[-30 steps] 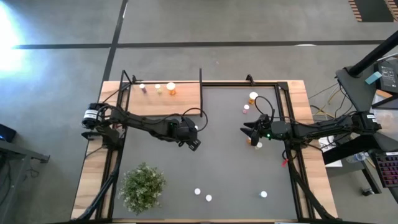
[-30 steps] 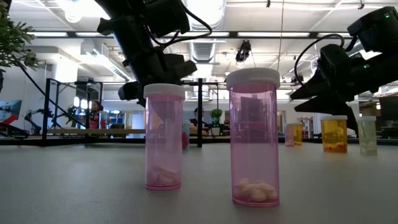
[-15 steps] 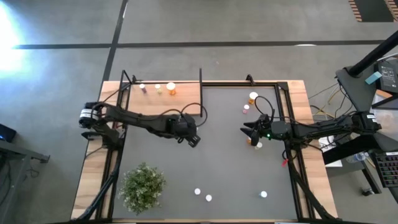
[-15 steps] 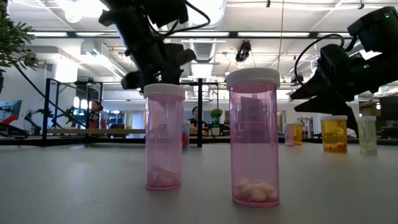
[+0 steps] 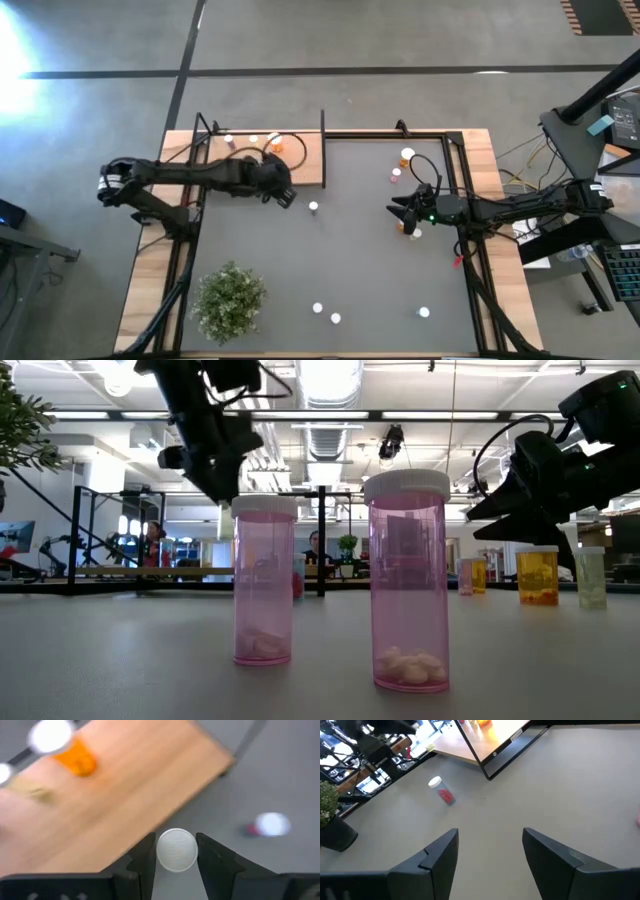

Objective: Pick and place medicine bottles onto shelf by color
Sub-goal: Put the left yellow pill bottle on the shelf

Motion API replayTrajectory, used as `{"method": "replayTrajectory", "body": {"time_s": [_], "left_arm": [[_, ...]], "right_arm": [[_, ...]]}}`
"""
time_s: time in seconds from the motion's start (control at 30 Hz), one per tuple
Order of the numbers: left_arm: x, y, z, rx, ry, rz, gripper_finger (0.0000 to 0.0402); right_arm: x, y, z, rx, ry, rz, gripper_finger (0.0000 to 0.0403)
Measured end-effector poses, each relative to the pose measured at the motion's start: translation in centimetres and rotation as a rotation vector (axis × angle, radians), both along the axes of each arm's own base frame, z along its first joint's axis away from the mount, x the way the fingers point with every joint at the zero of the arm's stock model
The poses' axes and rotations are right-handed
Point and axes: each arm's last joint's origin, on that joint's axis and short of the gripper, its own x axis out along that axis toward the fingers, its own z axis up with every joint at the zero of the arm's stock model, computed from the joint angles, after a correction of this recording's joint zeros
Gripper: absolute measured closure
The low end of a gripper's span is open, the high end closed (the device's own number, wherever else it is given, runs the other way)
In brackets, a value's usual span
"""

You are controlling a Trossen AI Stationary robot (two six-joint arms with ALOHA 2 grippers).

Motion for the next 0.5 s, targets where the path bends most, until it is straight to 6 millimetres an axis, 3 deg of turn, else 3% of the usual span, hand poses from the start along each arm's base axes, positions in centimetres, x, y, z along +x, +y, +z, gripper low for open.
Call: {"method": "replayTrajectory", "body": {"time_s": [0.17,0.5], "left_arm": [[-1.6,2.3,0.0,0.032,0.053,0.058,0.0292],[-5.2,4.5,-2.3,0.048,0.095,0.118,0.0292]], "right_arm": [[0.0,0.0,0.0,0.000,0.000,0.000,0.0193],[0.0,0.0,0.0,0.000,0.000,-0.001,0.0193]]}}
